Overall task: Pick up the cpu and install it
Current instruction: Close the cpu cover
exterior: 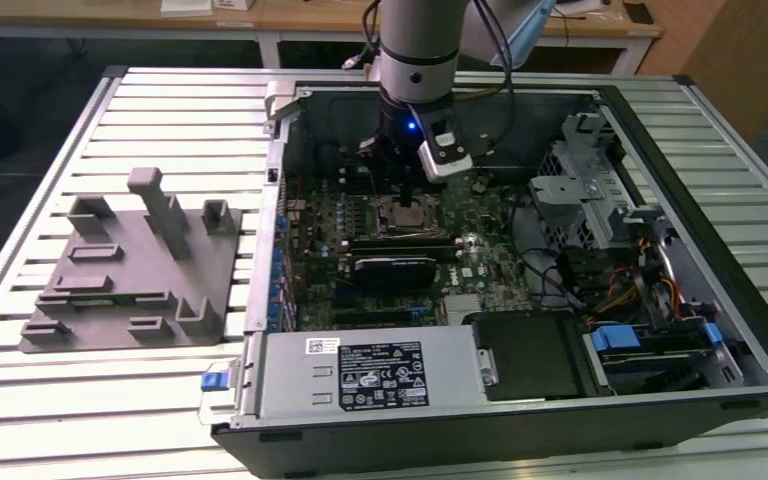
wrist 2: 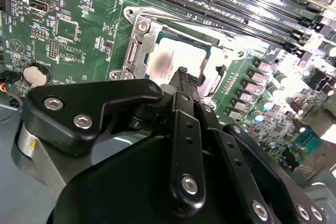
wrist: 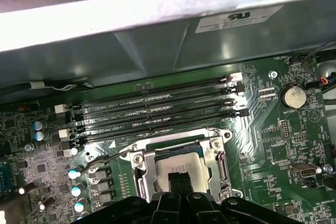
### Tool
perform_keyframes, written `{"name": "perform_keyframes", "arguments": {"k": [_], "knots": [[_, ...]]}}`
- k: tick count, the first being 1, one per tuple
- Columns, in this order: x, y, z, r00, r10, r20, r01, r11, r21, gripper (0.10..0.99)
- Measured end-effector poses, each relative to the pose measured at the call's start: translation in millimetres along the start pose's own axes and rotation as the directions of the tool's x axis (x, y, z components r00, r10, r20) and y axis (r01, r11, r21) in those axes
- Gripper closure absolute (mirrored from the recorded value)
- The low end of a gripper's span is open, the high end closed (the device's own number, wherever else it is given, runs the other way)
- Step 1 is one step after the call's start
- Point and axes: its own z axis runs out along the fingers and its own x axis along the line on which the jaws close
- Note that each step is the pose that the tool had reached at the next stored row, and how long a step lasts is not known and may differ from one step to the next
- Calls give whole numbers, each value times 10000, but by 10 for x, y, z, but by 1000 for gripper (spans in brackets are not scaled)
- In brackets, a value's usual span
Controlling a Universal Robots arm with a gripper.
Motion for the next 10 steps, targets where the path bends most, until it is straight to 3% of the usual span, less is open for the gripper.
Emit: {"name": "perform_keyframes", "arguments": {"k": [10], "knots": [[9, -21, 18, 9999, -105, -2, 105, 9999, -5, 980]]}}
